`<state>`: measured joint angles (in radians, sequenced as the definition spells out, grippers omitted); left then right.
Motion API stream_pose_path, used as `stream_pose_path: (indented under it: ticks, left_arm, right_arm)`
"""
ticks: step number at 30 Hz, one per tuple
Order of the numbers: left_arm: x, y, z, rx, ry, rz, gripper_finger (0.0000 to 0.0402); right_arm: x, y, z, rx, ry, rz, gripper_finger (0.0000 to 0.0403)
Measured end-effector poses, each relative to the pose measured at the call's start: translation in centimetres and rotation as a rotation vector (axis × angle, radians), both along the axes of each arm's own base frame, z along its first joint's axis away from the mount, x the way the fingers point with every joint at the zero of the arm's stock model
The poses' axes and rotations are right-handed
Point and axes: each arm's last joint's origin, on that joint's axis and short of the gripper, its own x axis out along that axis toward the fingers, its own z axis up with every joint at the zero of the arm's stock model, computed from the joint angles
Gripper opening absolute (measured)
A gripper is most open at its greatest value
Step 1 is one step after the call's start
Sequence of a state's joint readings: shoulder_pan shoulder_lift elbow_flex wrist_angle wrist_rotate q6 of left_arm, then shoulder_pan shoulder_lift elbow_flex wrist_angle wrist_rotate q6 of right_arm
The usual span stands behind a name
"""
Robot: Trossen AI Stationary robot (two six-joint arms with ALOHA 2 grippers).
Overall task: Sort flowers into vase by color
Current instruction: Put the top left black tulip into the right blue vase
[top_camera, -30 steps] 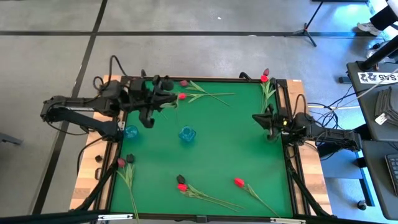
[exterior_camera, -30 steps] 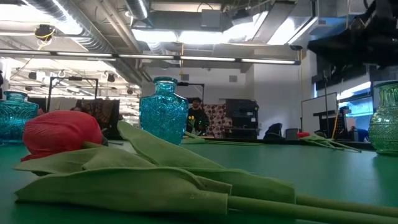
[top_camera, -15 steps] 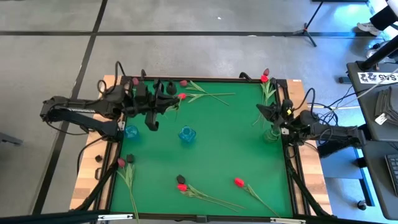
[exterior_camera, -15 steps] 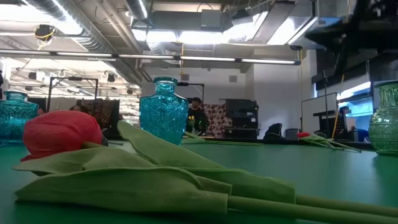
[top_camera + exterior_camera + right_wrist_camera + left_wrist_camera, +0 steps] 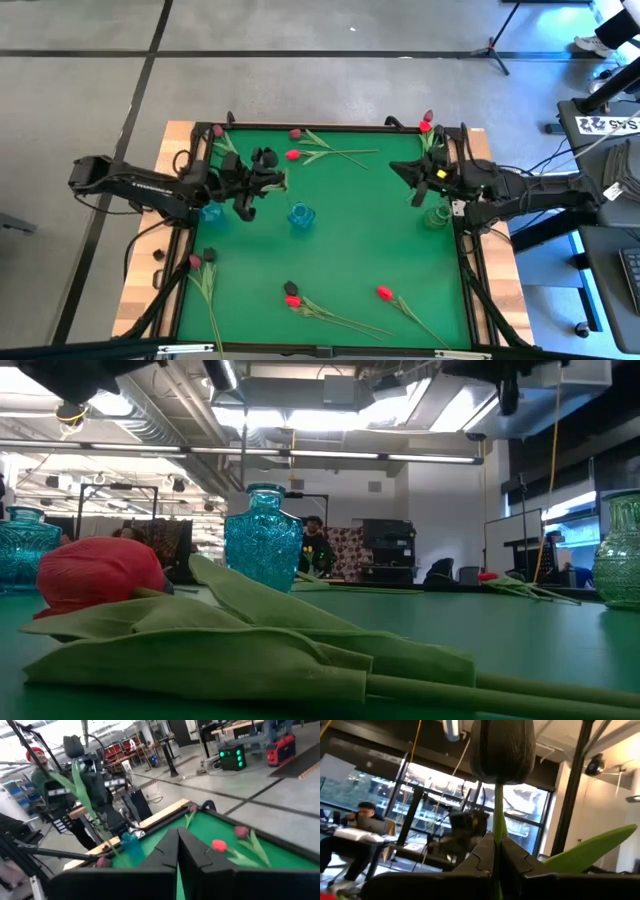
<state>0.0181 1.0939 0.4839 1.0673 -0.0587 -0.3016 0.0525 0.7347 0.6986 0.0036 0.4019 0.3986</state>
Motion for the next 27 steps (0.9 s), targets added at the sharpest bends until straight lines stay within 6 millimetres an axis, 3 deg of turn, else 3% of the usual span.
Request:
stream_pose_path:
  ticks: [6,18,27]
  left_arm:
    - [0.1,0.0,1.3,0.0,-0.095,0.002,0.0004]
    - [1.7,0.5,-1.0,0.021,0.051,0.032,0.0007]
    - [2.6,0.6,-3.2,-0.003,0.265,0.077,0.0058]
  right_arm:
    - [1.3,0.1,0.1,-0.014,0.048,0.0,0.0004]
    - [1.4,0.2,-0.2,0.039,0.06,0.044,0.0001]
    - [1.5,0.4,-0.3,0.044,0.069,0.105,0.0027]
